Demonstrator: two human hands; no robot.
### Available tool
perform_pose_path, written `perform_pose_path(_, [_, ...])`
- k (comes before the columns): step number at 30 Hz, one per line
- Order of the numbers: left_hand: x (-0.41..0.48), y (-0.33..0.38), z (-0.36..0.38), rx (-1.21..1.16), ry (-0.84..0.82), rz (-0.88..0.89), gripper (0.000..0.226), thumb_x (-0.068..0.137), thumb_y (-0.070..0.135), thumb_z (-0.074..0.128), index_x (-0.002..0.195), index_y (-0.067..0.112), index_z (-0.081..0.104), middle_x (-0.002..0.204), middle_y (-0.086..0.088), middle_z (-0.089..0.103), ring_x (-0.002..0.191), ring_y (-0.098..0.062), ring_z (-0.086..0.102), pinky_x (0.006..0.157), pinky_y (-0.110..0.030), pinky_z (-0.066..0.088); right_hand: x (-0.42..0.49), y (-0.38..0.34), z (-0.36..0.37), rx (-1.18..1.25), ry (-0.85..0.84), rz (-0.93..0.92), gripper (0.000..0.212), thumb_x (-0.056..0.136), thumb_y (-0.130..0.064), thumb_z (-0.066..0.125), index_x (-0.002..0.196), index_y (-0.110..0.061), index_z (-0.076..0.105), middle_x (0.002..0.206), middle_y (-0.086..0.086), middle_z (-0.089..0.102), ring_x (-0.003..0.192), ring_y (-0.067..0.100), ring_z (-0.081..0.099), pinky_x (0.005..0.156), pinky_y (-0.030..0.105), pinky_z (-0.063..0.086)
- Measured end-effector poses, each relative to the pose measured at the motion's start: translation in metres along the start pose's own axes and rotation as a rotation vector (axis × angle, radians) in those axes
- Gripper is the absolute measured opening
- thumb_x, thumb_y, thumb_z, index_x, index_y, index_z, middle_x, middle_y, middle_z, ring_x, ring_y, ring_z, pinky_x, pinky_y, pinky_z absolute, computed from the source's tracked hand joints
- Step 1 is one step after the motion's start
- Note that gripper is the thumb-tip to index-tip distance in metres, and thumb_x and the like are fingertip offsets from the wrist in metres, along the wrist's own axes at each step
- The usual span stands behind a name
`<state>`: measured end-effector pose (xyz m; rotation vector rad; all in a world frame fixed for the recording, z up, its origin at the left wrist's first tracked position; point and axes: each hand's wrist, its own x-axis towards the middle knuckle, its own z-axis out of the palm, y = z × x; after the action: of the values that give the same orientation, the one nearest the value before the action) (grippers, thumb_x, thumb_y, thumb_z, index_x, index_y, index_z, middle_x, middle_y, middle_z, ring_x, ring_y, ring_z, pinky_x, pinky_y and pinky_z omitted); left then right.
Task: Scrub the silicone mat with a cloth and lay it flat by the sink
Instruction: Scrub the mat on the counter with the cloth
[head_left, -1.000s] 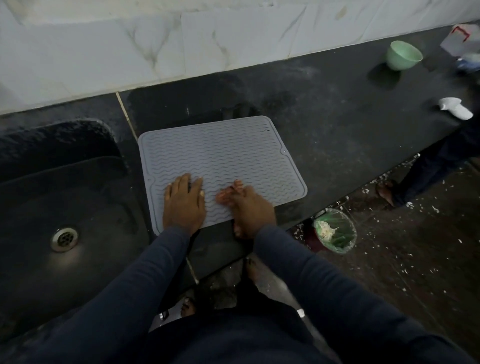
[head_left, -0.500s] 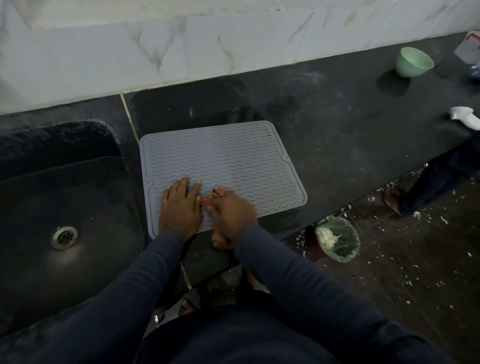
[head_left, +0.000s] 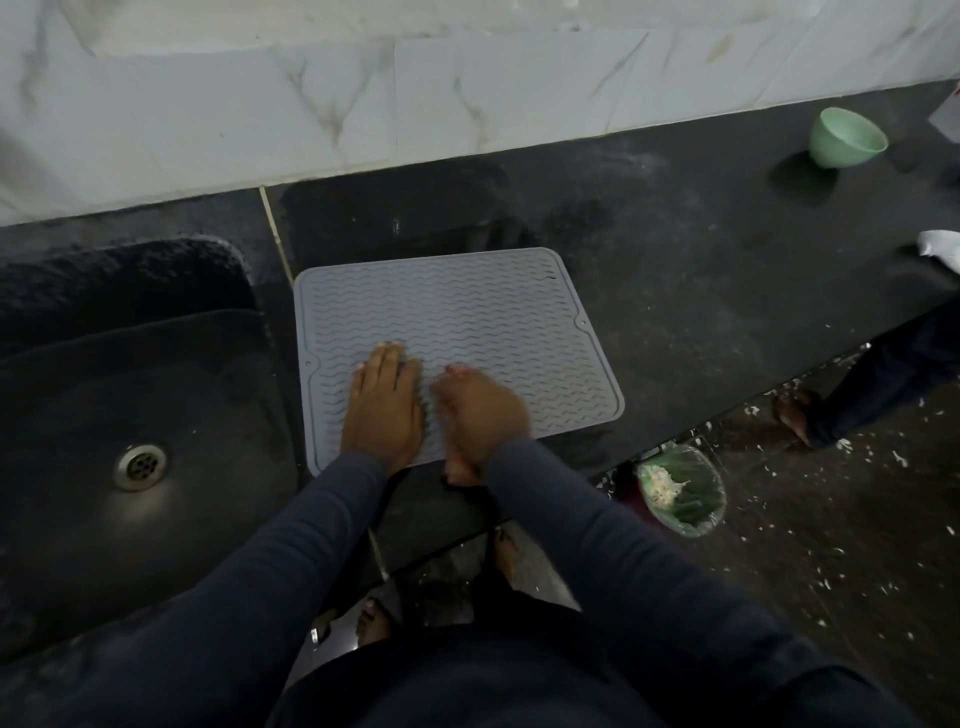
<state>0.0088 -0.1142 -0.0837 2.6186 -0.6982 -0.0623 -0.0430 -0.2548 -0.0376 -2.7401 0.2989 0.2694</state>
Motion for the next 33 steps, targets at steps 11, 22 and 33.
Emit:
perform_pose_path(11, [0.000,-0.003,0.007,-0.016,0.032,0.004,0.052,0.089,0.025,0.031,0.132,0.007,0.053,0.142,-0.018,0.046,0.134,-0.035,0.038,0.114,-0.050,0.021,0.024,0.132,-0.086,-0.120,0.135,0.548,0.047,0.093,-0.052,0.046,0.127,-0.020,0.054,0.118,0.014,0.064,0.106,0.037,0.061,0.082,0.040,0.047])
perform_pose_path(22, [0.001,-0.004,0.007,0.001,0.011,-0.002,0.055,0.088,0.028,0.029,0.134,0.009,0.051,0.145,-0.018,0.043,0.136,-0.034,0.035,0.114,-0.049,0.019,0.012,0.056,-0.030,-0.017,-0.019,0.082,0.045,0.092,-0.059,0.046,0.130,-0.037,0.058,0.146,-0.014,0.042,0.133,0.015,0.042,0.101,0.017,0.030])
perform_pose_path(33, [0.002,-0.006,0.011,0.016,0.018,-0.002,0.054,0.089,0.028,0.028,0.136,0.010,0.049,0.146,-0.015,0.041,0.137,-0.032,0.033,0.115,-0.047,0.017,-0.014,0.024,-0.027,-0.030,-0.007,0.091,0.039,0.097,-0.040,0.048,0.132,-0.026,0.055,0.147,0.001,0.040,0.129,0.027,0.046,0.104,0.038,0.037])
